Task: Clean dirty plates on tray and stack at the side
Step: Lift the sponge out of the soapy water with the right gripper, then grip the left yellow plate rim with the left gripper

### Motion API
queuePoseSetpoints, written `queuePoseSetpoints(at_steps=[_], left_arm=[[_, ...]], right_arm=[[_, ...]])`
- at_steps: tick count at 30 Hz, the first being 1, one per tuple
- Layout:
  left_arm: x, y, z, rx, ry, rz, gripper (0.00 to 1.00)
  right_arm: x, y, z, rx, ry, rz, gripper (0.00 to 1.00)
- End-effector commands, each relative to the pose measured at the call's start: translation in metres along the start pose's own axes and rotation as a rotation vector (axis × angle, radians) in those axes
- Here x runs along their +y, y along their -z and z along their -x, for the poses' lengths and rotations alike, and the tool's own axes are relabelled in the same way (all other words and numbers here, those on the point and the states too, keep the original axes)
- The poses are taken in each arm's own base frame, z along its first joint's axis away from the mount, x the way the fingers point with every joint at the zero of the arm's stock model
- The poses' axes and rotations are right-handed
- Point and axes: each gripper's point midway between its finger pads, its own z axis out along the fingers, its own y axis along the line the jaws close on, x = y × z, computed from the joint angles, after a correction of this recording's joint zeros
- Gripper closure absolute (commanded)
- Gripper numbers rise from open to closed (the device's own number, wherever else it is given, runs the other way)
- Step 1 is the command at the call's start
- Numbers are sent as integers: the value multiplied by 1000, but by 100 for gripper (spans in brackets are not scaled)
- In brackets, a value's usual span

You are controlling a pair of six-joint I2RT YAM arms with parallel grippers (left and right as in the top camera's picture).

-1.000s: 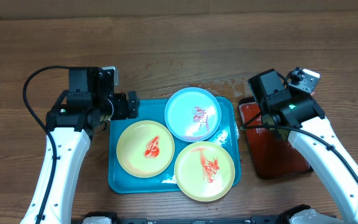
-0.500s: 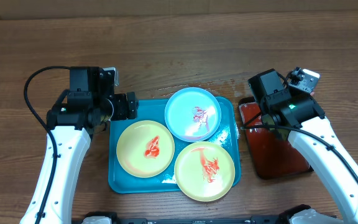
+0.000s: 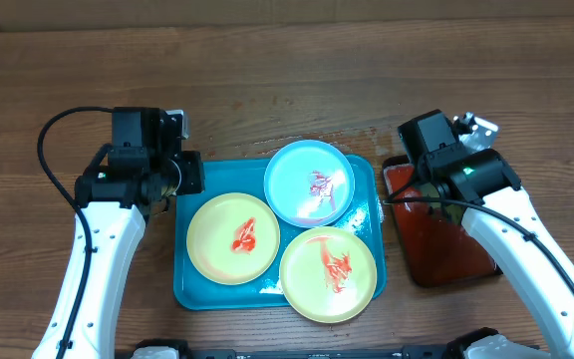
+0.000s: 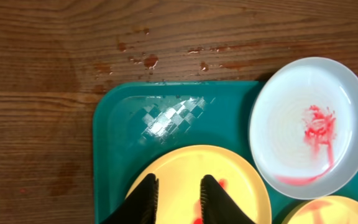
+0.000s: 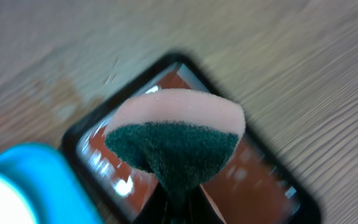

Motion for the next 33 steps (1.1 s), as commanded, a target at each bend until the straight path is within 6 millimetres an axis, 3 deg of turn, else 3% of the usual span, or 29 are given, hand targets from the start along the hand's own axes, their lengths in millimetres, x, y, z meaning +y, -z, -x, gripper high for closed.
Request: queuePoseSetpoints(at_steps=[1, 2, 5, 9, 15, 19, 23, 30, 33], left_arm=[[10, 3, 8, -17, 10, 51, 87], [12, 3, 7, -11, 11, 60, 96], [16, 3, -1, 21, 16, 84, 96], [19, 4, -3, 26, 17, 100, 95], [26, 1, -10, 48, 19, 133, 77], [29, -11, -30, 100, -5, 126, 53], [14, -26, -53, 155, -46, 9, 34], [15, -44, -97, 259, -30, -25, 37], [17, -49, -101, 254, -27, -19, 36]], right_arm=[[20, 8, -22, 149, -76, 132, 96], [23, 10, -25, 167, -52, 150, 96], [33, 13, -33, 200, 95, 219, 96], [27, 15, -43, 242, 135, 206, 96], [42, 24, -59, 325, 207, 320, 96], [49, 28, -63, 348, 245, 373, 96], [67, 38, -70, 373, 306, 486, 96], [106, 68, -95, 385, 418, 662, 96], [125, 83, -111, 395, 468, 739, 96]])
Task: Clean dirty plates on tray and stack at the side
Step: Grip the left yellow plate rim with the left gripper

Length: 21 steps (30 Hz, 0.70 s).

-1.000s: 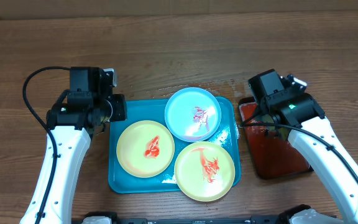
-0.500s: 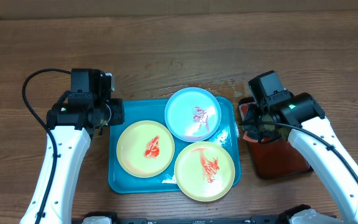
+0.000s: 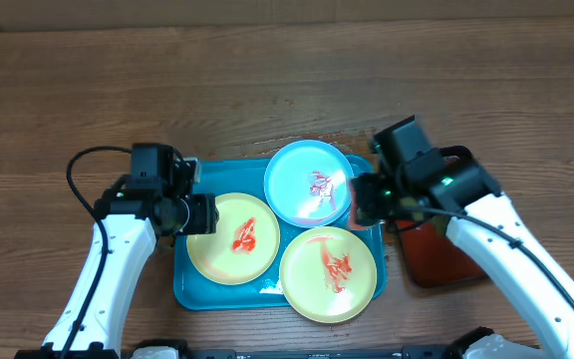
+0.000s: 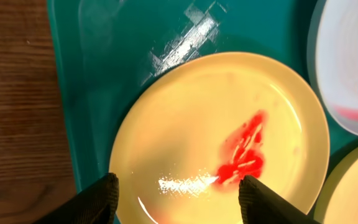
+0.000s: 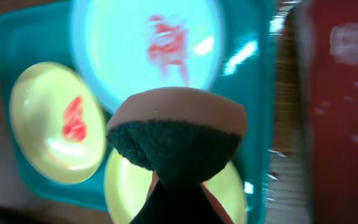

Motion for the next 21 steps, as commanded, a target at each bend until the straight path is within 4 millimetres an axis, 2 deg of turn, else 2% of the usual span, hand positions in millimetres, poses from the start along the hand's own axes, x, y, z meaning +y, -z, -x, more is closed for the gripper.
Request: queuePoseSetpoints(at_steps=[1, 6, 10, 17, 19, 21], left_arm=[[0, -10, -6, 14, -14, -16, 36], [21, -17, -5, 21, 53, 60, 31], [36, -28, -13, 79, 121, 77, 29], [36, -57, -28, 197, 144, 28, 35], [38, -64, -33, 226, 149, 29, 44], [39, -72, -39, 264, 157, 31, 70]], right_arm=[[43, 1, -12, 28, 94, 129, 96], [61, -8, -22, 50, 130, 147, 96], [64, -14, -27, 70, 144, 143, 96], [63, -15, -27, 73, 143, 136, 96], [63, -15, -28, 74, 143, 136, 96], [62, -15, -29, 80, 141, 132, 96]])
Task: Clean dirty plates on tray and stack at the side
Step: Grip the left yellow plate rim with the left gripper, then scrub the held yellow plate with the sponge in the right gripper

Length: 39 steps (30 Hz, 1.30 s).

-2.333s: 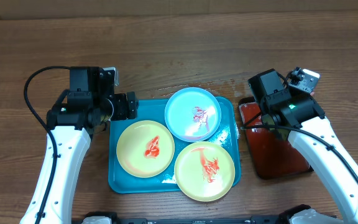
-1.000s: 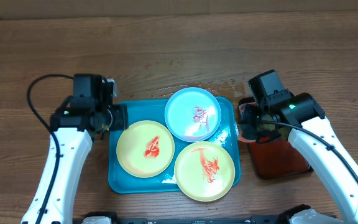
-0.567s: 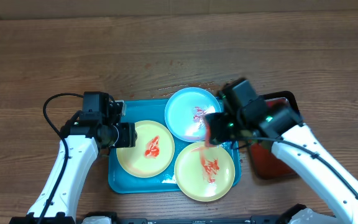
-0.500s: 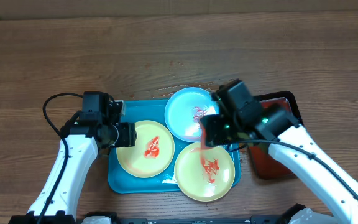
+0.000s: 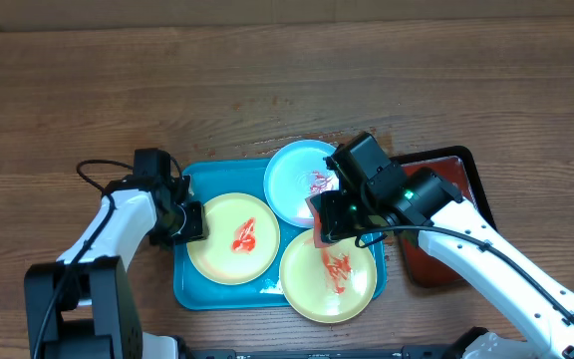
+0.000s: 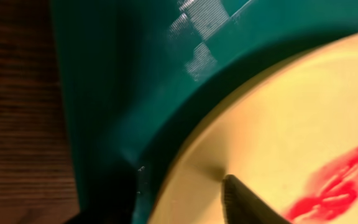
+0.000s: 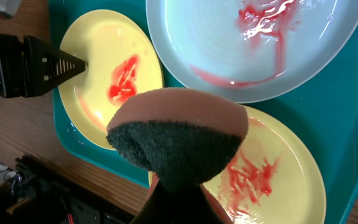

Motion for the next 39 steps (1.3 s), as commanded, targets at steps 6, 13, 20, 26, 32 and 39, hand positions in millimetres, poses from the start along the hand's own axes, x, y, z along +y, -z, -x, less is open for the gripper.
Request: queuePoseSetpoints(at_steps=[6, 13, 20, 26, 32, 39], left_arm=[[5, -25, -7, 71, 47, -4, 96], [-1, -25, 6, 21, 64, -37, 96], [1, -25, 10, 3, 64, -24, 96], [2, -25, 11, -1, 63, -16, 96], [2, -25, 12, -6, 62, -18, 96], [2, -25, 14, -12, 61, -19, 96]], right_arm=[[4, 2, -1, 11, 6, 7, 96], [11, -13, -5, 40, 33, 8, 96], [64, -75, -36, 187, 158, 131, 96], [96, -124, -42, 196, 238, 218, 96], [99, -152, -11, 119, 174, 263, 96], [81, -179, 31, 101, 132, 235, 96]])
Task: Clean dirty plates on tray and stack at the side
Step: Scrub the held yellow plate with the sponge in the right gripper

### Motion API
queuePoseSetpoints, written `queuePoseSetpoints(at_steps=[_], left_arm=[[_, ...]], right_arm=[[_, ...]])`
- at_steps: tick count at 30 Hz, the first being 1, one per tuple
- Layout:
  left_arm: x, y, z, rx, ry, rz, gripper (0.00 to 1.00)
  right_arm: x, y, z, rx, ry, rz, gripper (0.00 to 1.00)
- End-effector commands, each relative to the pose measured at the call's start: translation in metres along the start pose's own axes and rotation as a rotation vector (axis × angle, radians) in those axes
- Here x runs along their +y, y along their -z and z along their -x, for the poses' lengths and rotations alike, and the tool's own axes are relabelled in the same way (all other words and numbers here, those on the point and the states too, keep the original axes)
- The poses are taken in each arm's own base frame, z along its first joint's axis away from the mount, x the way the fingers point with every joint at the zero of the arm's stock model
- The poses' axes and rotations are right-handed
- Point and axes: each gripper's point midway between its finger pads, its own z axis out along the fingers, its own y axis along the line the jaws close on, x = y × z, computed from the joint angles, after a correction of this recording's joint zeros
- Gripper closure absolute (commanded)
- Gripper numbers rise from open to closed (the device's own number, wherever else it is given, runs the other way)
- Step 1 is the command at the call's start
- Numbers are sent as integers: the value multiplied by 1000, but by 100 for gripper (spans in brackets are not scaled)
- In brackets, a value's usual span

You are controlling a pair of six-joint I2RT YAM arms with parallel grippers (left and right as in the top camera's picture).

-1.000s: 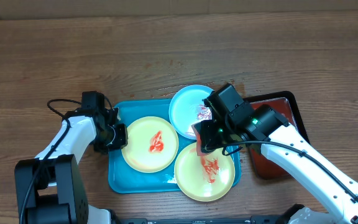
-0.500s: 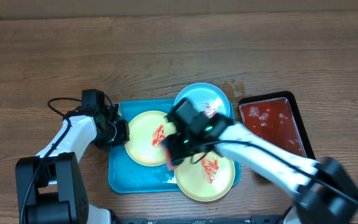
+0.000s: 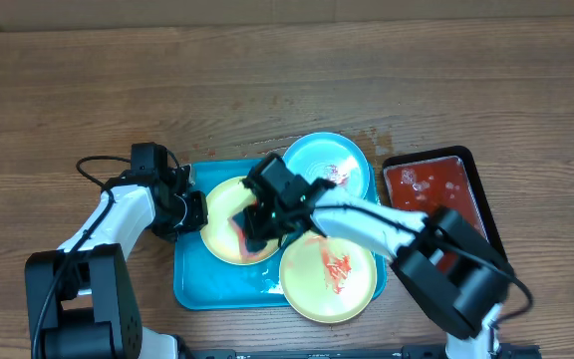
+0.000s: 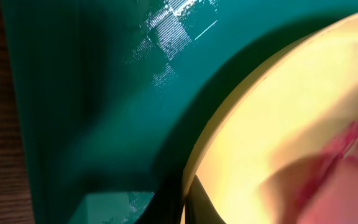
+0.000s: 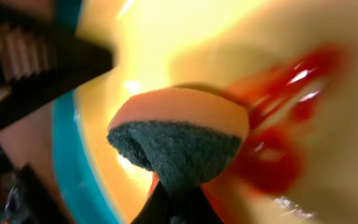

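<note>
Three stained plates lie on the teal tray (image 3: 182, 284). My left gripper (image 3: 195, 212) is shut on the left rim of the left yellow plate (image 3: 225, 202), its fingertips (image 4: 199, 204) pinching that edge. My right gripper (image 3: 257, 227) is shut on a pink and dark green sponge (image 5: 179, 134), which presses on this plate beside the red smear (image 5: 278, 146). The blue plate (image 3: 339, 160) and the front yellow plate (image 3: 332, 274) both carry red stains.
A black tray of red liquid (image 3: 436, 194) stands to the right of the teal tray. Red splashes mark the wooden table (image 3: 267, 90) behind the tray. My right arm reaches across the blue plate and the tray's middle.
My right gripper has moved left and down, from above the tray's middle onto the left yellow plate with the sponge. My left gripper, open astride that plate's rim before, is now shut on it.
First my right gripper held the sponge over the red tray, and my left hung nearly shut above the teal tray's back left. Then the left was wide open over the left yellow plate, then at its rim, while the sponge stood ever further left, now on that plate.
</note>
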Motion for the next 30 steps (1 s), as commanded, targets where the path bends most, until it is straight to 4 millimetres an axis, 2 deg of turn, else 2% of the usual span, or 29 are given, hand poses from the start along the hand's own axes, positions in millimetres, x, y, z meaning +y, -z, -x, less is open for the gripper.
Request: queuePoseSetpoints(at_steps=[1, 4, 9, 15, 18, 23, 27, 30], left_arm=[[19, -17, -11, 45, 36, 90, 96], [17, -17, -11, 46, 36, 80, 96], [17, -17, -11, 46, 36, 80, 96], [17, -17, -11, 46, 36, 80, 96], [17, -17, -11, 46, 36, 80, 96], [17, -17, -11, 46, 36, 80, 96], [17, -17, -11, 43, 36, 80, 96], [17, -17, -11, 44, 36, 80, 96]], right_arm=[[2, 0, 28, -35, 30, 11, 96], [-12, -4, 39, -55, 34, -72, 96], [-50, 3, 47, -110, 23, -297, 96], [-66, 16, 47, -97, 95, -431, 96], [-56, 23, 50, -69, 208, -453, 96], [-27, 31, 47, -28, 366, -474, 96], [-7, 19, 30, 10, 405, -422, 96], [6, 2, 11, 64, 383, -353, 96]])
